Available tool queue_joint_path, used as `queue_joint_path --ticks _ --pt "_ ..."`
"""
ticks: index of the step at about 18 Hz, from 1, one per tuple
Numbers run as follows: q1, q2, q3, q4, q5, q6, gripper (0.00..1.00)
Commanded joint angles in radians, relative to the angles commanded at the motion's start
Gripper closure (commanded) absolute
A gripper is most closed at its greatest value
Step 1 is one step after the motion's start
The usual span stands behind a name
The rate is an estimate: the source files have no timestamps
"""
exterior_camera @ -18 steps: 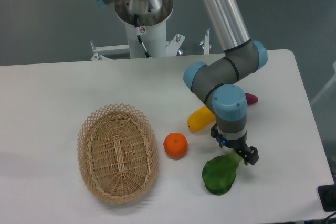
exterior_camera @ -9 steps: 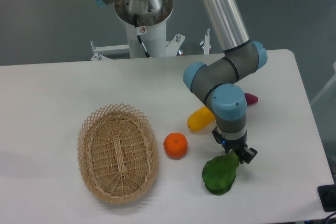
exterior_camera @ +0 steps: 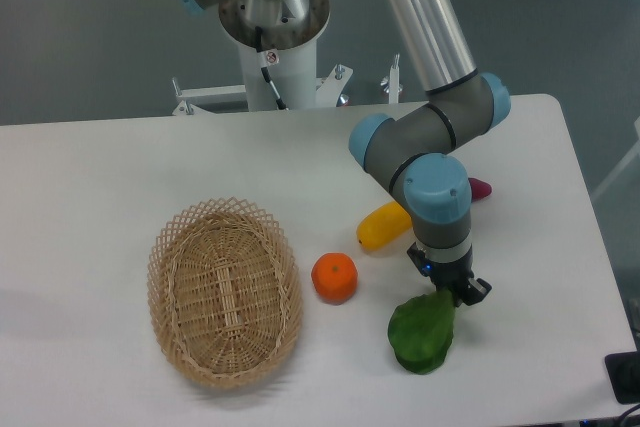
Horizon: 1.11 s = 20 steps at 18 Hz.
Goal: Pick up the green vegetable from the table
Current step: 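Lift the gripped bok choy up off the table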
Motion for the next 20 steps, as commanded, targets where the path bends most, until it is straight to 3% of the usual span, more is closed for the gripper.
queue_joint_path --ticks 4,6,12,16,20 --pt "0.006 0.011 0.021 -0.002 -0.009 -0.005 0.68" --pt "0.012 0.05 0.026 -0.002 -0.02 -0.052 0.68" --pt "0.011 0.146 0.061 -0.011 -0.309 -0.192 0.68" --pt "-0.012 0.218 0.06 -0.009 -0.359 -0.316 0.68" --pt "-0.014 0.236 0.06 -0.015 -0.374 -0.345 0.68"
